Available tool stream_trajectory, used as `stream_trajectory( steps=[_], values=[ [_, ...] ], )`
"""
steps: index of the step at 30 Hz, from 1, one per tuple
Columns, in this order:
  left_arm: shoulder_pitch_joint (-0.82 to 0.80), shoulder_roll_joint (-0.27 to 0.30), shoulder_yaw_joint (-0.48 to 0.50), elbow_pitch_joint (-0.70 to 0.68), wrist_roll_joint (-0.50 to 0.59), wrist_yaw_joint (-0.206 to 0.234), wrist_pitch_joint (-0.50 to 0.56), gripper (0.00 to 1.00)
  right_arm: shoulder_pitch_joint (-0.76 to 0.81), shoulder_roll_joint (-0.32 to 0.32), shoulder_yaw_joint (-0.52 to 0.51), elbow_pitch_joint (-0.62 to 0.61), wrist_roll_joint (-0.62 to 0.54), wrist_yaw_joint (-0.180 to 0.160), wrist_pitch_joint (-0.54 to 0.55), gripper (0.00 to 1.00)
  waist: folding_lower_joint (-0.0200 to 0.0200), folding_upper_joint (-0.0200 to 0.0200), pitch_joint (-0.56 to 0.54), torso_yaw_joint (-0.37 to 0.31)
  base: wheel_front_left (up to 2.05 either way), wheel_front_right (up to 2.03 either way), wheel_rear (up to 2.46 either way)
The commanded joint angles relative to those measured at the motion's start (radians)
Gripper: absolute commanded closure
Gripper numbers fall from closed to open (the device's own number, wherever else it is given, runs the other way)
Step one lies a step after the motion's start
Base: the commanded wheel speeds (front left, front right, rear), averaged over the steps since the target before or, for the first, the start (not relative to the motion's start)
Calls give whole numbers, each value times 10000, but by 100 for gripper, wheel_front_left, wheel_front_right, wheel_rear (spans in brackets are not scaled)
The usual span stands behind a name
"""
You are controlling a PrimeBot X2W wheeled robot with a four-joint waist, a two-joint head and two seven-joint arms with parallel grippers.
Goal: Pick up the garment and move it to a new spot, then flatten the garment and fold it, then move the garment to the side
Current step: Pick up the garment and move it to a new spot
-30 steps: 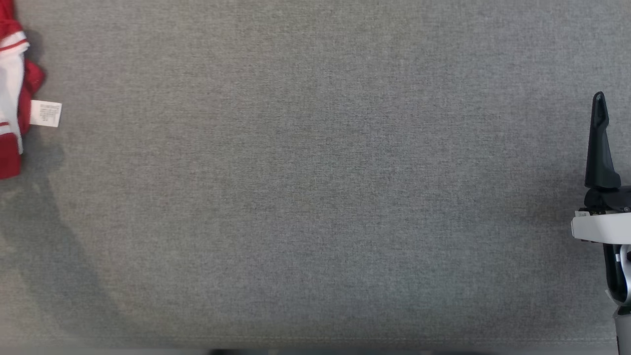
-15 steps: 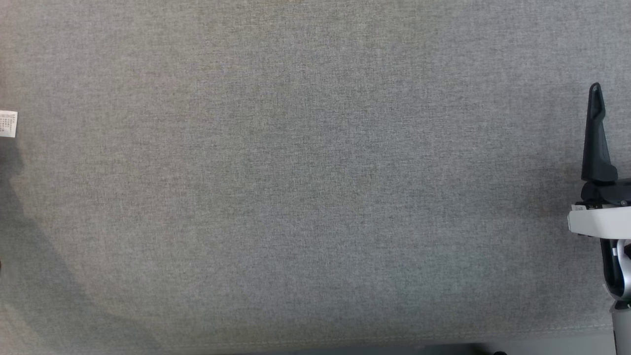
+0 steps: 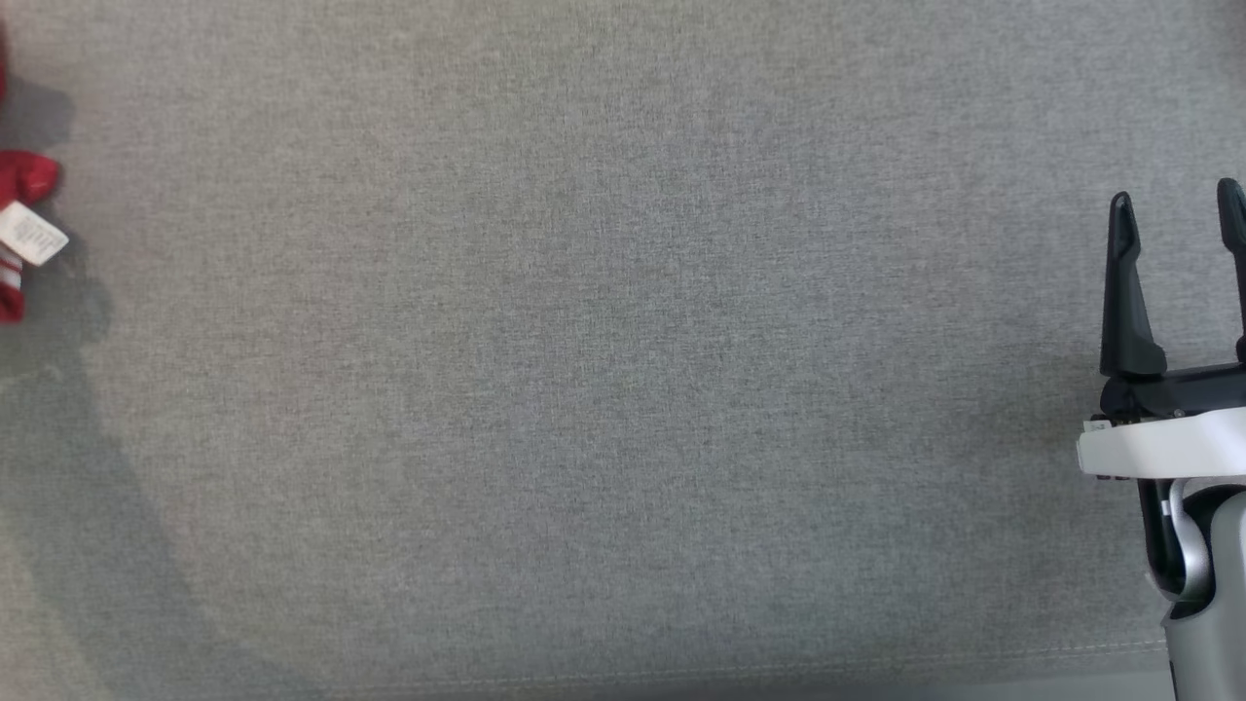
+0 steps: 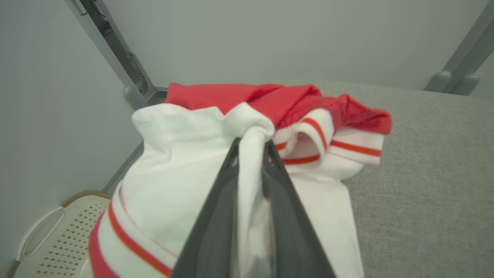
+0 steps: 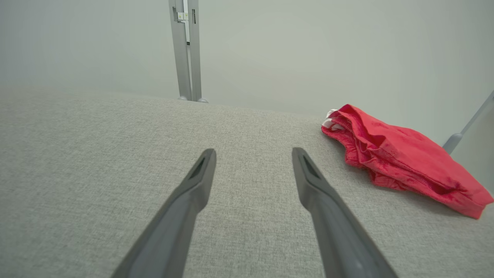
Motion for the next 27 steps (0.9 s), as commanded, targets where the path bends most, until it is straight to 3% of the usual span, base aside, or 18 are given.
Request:
stream_trajectory(
  steps=[1,7,14,22,27],
  values=[
    [-225,157,-99,-212,185,-32,-164,100,42,64,27,123,68,-12,-90,0,-1,-1,-571,-53,0,0,0],
    [-696,259,-497,-1433,471,-29,-490,100,170,322,212,665,200,-12,-230,0,-1,-1,-1306,-311,0,0,0],
    [-1250,60,-1255,-3586,850,-27,164,100,262,670,359,1229,339,-12,-341,0,-1,-1,-1962,-1194,0,0,0],
    [-1637,-601,-2165,-5604,914,37,1146,100,473,1118,436,1354,521,-12,-349,0,-1,-1,-2233,-2503,0,0,0],
    [-1351,-1086,-2788,-5908,1042,82,1369,100,525,1321,555,1374,667,-12,-347,0,-1,-1,-2221,-3140,0,0,0]
  ],
)
